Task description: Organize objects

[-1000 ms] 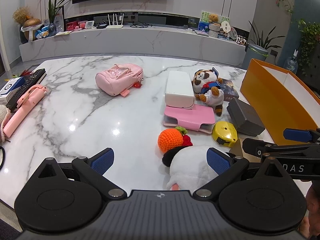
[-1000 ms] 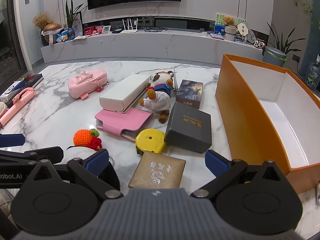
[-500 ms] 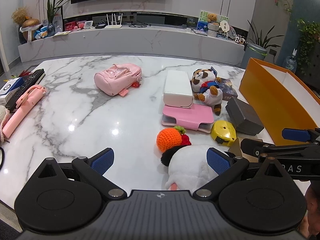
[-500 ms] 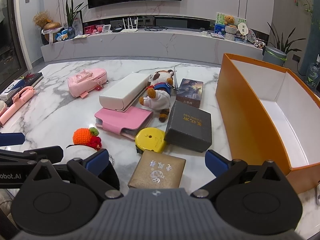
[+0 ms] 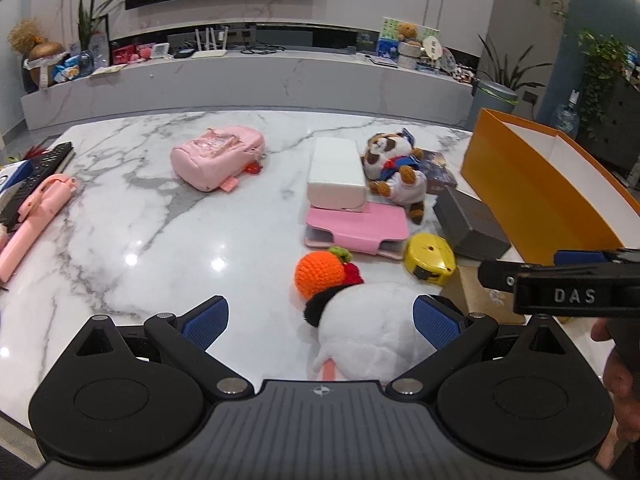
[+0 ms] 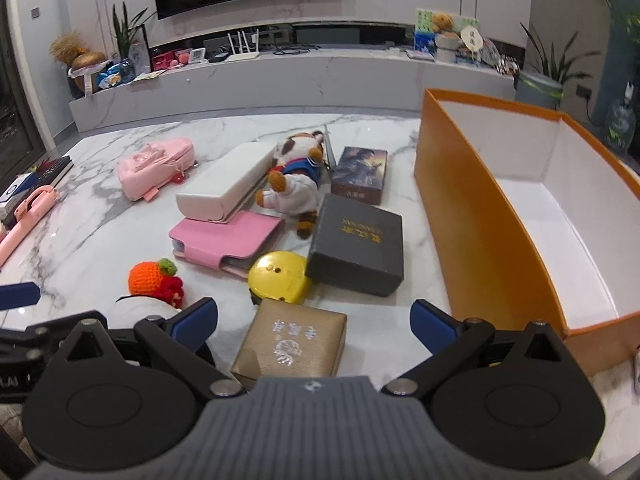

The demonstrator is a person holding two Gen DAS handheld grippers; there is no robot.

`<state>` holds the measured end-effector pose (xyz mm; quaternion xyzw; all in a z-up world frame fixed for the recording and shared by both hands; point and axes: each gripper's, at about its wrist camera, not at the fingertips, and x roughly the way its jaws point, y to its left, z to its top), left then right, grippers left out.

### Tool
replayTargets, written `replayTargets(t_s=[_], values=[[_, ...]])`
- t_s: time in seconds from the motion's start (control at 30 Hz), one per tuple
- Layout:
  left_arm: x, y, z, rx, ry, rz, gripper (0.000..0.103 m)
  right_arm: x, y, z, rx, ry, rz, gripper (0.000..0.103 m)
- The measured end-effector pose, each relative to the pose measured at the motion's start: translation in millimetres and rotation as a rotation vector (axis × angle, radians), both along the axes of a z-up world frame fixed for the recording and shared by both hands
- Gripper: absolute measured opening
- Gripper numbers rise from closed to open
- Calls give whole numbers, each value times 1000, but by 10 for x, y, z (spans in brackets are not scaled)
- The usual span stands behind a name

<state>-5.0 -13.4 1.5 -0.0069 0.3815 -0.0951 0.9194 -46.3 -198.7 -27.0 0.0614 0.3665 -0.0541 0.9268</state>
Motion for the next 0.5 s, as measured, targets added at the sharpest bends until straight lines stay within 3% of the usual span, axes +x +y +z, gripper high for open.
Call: replayTargets(t_s=[0.23, 0.5], values=[[-29, -117, -44, 2, 25, -90, 103, 22, 12, -26, -10, 35, 14, 102], [-3, -307, -175, 57, 83, -169, 103, 55, 33, -122, -35, 85, 12, 102]])
